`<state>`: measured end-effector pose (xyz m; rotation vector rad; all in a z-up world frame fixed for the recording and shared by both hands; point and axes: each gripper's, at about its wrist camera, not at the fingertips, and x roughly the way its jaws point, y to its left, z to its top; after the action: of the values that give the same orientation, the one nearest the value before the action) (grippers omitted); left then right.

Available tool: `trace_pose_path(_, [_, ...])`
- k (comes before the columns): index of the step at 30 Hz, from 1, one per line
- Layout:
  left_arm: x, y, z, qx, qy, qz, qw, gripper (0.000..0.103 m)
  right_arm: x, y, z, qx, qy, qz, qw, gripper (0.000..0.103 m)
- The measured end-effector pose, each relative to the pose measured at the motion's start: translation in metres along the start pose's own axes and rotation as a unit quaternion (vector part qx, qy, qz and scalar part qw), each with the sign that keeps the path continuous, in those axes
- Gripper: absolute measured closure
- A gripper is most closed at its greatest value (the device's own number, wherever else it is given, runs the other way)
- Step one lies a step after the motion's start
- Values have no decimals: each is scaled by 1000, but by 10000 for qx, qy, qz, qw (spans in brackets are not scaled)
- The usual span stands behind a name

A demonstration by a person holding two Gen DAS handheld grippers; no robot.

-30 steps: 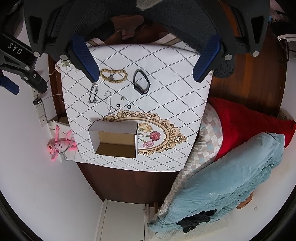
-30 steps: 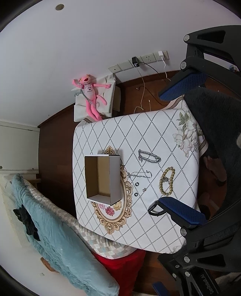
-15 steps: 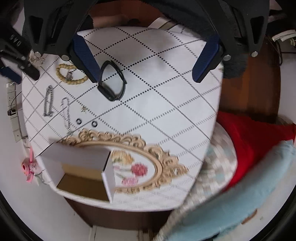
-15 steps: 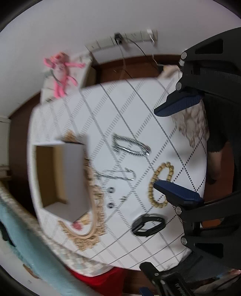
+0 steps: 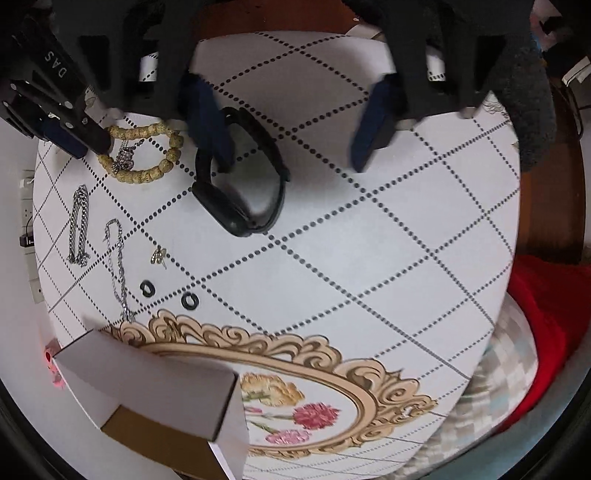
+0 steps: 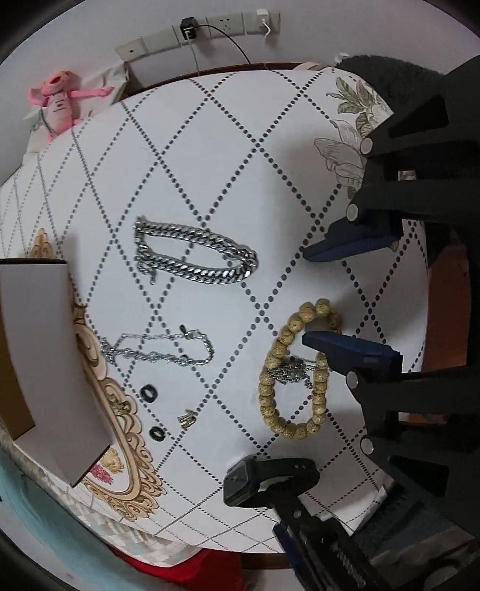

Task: Organize jewelry
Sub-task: 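Grasp the black watch band with the left tool while the right tool grasps the wooden bead bracelet, then carry watch band and bead bracelet into the white box while both tools open to release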

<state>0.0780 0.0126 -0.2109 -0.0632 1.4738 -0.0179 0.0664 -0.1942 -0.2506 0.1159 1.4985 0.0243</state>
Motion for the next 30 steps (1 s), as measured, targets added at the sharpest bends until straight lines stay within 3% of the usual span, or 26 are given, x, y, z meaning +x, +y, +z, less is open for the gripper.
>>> trace_pose_path(1, [3, -1, -1, 0, 29, -17, 10000, 62, 1, -1, -2, -16, -31, -13, 10000, 64])
trace_pose_path(4, [4, -6, -2, 102, -114, 56, 9999, 77, 3, 0, -6, -59, -100, -64, 9999, 65])
trace_pose_path(6, [5, -6, -3, 97, -132, 41, 9999, 81, 0, 1, -3, -24, -25, 17, 10000, 71])
trace_pose_path(8, [8, -4, 0, 144, -178, 52, 9997, 93, -3, -1, -3, 54, -27, 166, 9998, 72])
trace_pose_path(11, [10, -2, 2, 172, -227, 78, 9996, 98, -6, 5, 0, -49, -3, 184, 9998, 72])
trace_pose_path(21, [9, -3, 4, 241, -365, 111, 9990, 99, -7, 33, 3, -743, -201, -474, 9959, 73])
trace_pose_path(23, [11, -5, 4, 236, -387, 107, 9989, 99, -9, 31, 4, -744, -290, -475, 9957, 94])
trace_pose_path(30, [-11, 10, -1, 166, -480, -22, 9987, 100, -23, 18, 0, -324, -519, -143, 9980, 94])
